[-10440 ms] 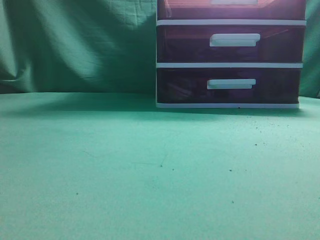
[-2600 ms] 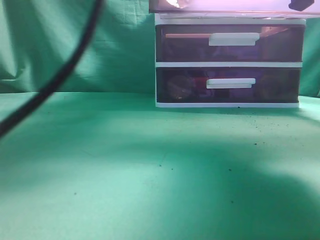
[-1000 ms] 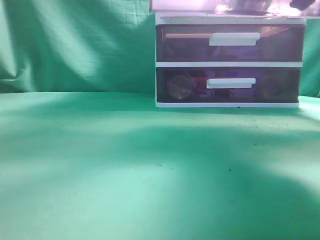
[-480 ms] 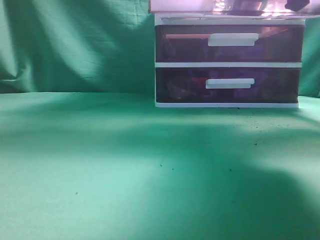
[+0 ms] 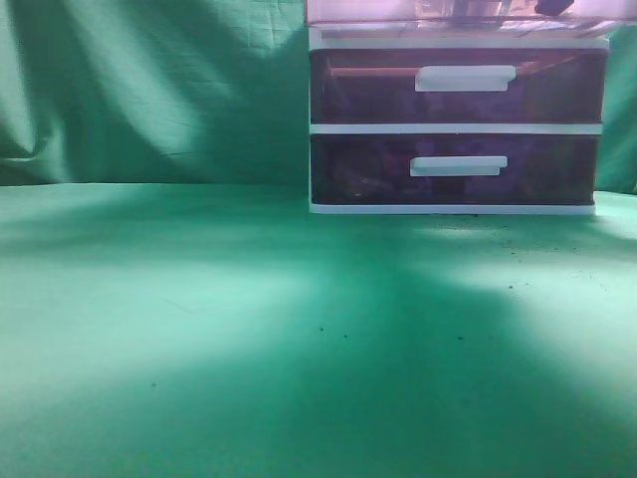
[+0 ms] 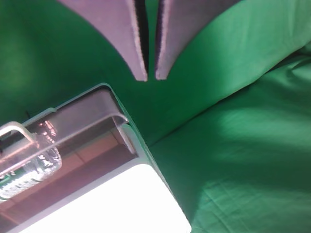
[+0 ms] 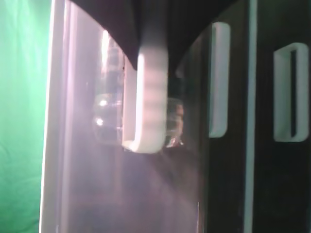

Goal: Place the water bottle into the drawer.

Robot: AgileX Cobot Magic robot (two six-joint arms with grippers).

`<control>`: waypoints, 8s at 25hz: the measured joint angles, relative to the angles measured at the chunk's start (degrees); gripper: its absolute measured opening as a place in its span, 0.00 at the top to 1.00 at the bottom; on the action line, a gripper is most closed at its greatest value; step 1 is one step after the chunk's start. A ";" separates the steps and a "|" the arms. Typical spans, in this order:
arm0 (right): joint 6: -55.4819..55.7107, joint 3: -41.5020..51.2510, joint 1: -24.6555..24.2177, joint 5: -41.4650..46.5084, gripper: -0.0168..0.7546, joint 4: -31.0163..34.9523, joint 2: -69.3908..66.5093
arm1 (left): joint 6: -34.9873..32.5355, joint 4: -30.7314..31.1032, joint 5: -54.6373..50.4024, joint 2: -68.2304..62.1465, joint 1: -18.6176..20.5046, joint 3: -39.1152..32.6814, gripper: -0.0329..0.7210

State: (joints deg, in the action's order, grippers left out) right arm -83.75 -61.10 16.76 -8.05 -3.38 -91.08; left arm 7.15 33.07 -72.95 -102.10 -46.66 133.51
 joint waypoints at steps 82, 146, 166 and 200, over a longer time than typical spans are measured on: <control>41.87 14.76 4.54 58.54 0.98 47.62 54.66 | 10.02 -23.89 35.71 102.97 0.00 -110.21 0.96; 74.17 61.98 -18.55 25.44 0.98 11.50 91.61 | 15.53 -22.05 37.38 102.97 0.00 -117.03 0.96; 77.91 62.65 -18.88 30.42 0.98 9.56 91.61 | 15.53 -22.05 37.38 102.97 0.00 -117.03 0.96; 78.04 62.65 -18.88 30.42 0.98 9.56 91.61 | 8.64 -19.05 58.35 102.97 40.98 -134.26 0.96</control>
State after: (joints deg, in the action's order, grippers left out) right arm -5.71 1.55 -2.11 22.36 6.17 0.53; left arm 15.79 14.02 -14.61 0.87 -5.68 -0.75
